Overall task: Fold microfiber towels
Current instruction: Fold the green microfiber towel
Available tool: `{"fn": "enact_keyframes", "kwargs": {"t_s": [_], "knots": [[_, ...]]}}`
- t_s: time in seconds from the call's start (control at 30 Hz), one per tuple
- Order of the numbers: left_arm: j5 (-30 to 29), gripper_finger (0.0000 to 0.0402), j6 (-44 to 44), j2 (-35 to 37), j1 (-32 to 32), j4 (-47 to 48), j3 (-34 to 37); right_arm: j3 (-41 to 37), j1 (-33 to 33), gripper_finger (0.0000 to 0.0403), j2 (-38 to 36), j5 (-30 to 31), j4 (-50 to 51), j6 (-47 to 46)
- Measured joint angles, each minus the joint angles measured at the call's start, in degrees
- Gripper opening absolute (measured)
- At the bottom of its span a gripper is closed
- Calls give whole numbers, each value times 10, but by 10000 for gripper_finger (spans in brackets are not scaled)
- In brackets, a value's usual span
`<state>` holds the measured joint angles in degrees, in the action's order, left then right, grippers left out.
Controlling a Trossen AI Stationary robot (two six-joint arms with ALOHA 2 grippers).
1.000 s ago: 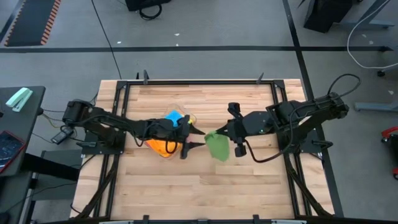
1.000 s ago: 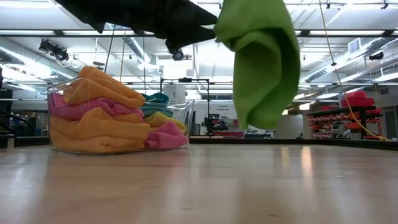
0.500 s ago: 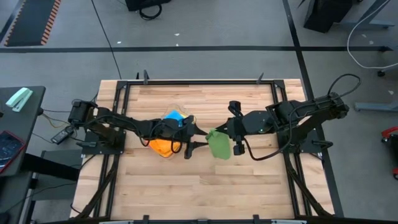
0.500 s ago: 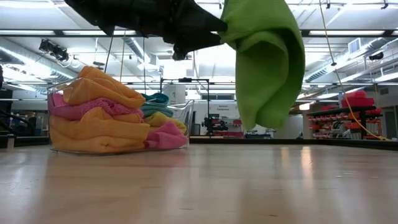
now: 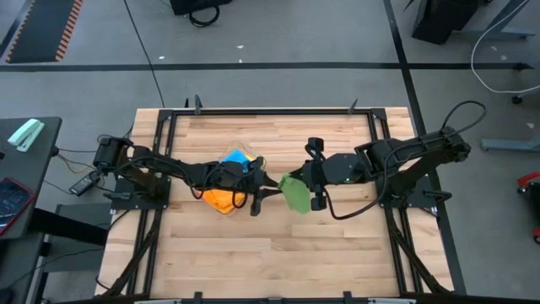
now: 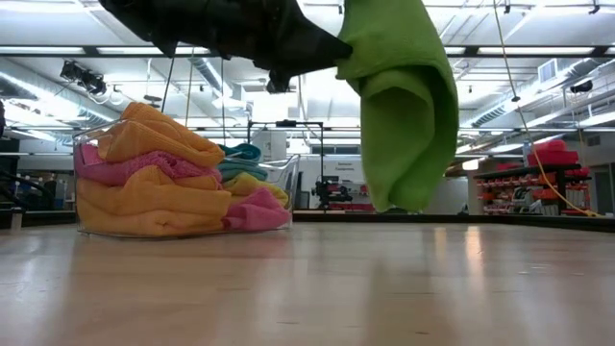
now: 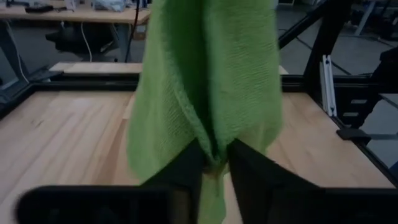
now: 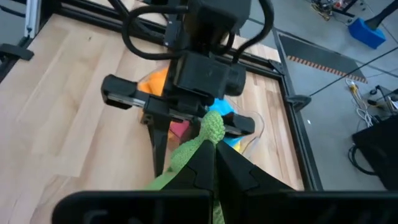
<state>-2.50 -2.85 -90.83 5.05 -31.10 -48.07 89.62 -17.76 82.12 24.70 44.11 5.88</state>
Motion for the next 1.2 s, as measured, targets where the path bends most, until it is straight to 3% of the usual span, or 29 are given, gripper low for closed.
{"fn": "enact_keyframes", "kwargs": {"t_s": [0.13,0.37,0.53,0.63,0.83,1.03,1.2], "knots": [[0,16,10,0,1,-4,0,0,0,12,0,4,-1,-1],[28,15,5,25,4,21,0,0,0,12,0,14,13,-6],[37,13,-19,65,13,236,-64,0,0,12,-15,9,52,-33],[38,28,-12,66,19,353,-117,0,0,12,-16,-33,92,-70],[38,12,16,61,14,467,-193,-23,-5,12,-10,-76,140,-133],[33,22,34,61,-36,481,-210,-42,4,12,-12,-14,140,-104],[-34,25,79,61,-96,487,-210,-46,50,12,-13,74,148,-21]]}}
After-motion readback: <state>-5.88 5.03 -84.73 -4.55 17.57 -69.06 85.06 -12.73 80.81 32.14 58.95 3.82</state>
